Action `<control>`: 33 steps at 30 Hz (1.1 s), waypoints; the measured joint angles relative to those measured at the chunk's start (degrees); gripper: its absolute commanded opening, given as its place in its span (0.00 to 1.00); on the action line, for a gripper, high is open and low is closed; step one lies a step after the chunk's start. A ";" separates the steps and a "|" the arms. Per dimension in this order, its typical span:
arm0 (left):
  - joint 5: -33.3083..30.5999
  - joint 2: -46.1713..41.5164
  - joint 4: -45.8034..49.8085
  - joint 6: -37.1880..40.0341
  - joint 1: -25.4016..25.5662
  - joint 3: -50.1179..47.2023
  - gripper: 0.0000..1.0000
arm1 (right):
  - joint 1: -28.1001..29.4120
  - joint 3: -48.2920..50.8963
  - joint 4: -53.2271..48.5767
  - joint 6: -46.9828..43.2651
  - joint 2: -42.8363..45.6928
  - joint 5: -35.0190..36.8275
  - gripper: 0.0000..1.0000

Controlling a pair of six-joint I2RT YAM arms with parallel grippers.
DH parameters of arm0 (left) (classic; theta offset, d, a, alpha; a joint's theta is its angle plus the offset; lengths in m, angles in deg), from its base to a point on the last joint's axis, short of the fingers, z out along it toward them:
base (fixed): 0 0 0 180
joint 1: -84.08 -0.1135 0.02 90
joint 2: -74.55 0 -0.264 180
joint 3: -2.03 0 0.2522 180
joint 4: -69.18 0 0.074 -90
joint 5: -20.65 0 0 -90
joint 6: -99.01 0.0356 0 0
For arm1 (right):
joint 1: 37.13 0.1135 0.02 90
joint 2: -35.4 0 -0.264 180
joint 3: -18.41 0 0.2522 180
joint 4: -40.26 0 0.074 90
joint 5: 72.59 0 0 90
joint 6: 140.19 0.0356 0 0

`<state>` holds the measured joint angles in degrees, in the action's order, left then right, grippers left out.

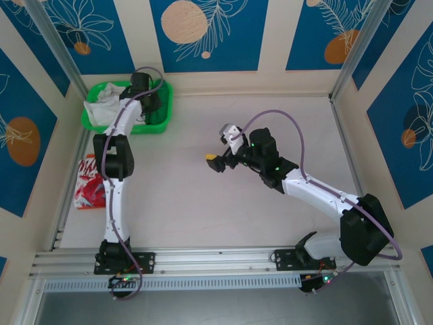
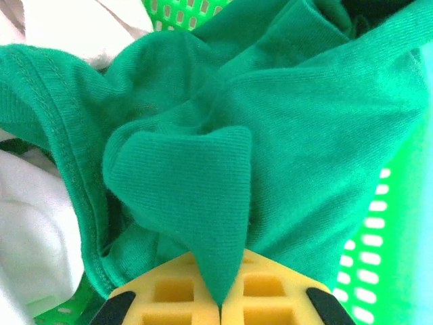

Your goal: Fold and stack the t-shirts

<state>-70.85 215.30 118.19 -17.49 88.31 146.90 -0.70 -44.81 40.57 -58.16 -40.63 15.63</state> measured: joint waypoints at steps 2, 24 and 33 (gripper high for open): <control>0.13 -0.09 0.02 0.00 0.02 0.00 0.00 | 0.00 0.00 0.00 0.02 -0.07 0.00 0.99; 7.50 -29.75 -7.02 6.62 5.44 0.00 0.00 | 0.13 0.81 1.81 4.15 -0.11 -0.20 0.99; 9.46 -37.62 -7.37 13.18 15.43 0.02 0.00 | 0.13 3.23 3.45 6.58 1.62 -0.22 0.99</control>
<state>-61.38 177.69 110.82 -4.31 103.74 146.93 -0.57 -41.57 44.02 -51.58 -39.02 15.41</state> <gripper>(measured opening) 0.054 0.993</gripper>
